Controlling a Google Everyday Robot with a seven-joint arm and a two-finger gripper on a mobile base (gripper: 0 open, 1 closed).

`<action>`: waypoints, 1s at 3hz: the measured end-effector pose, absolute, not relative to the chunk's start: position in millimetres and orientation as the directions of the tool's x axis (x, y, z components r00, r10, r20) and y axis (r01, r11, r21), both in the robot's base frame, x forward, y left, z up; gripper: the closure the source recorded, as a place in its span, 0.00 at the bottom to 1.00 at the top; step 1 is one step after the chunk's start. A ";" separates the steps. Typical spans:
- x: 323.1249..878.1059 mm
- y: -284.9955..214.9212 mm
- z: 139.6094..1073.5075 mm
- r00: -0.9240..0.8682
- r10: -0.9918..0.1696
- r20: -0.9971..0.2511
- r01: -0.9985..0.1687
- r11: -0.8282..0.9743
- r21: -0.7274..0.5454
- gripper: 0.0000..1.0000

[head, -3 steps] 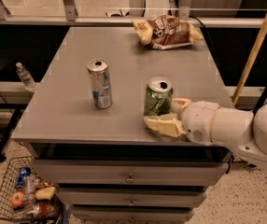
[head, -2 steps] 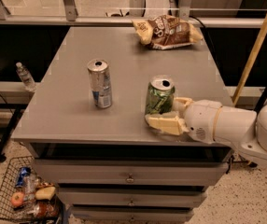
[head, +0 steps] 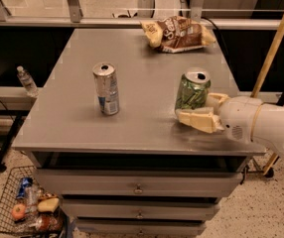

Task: Move green can near brown chip bag

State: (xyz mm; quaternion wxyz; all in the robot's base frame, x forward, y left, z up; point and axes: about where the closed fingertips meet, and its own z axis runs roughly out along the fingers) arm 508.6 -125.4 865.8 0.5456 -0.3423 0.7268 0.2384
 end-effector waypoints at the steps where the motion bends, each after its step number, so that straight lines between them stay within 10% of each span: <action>1: 512.1 -161.4 879.7 -0.168 -0.266 -0.949 -0.708 0.703 -0.072 1.00; 3: 527.9 -166.2 887.2 -0.158 -0.230 -0.960 -0.667 0.742 -0.068 1.00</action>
Offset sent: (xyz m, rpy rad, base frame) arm 0.0031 -0.0315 0.0128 -0.0372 -0.0192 -0.0631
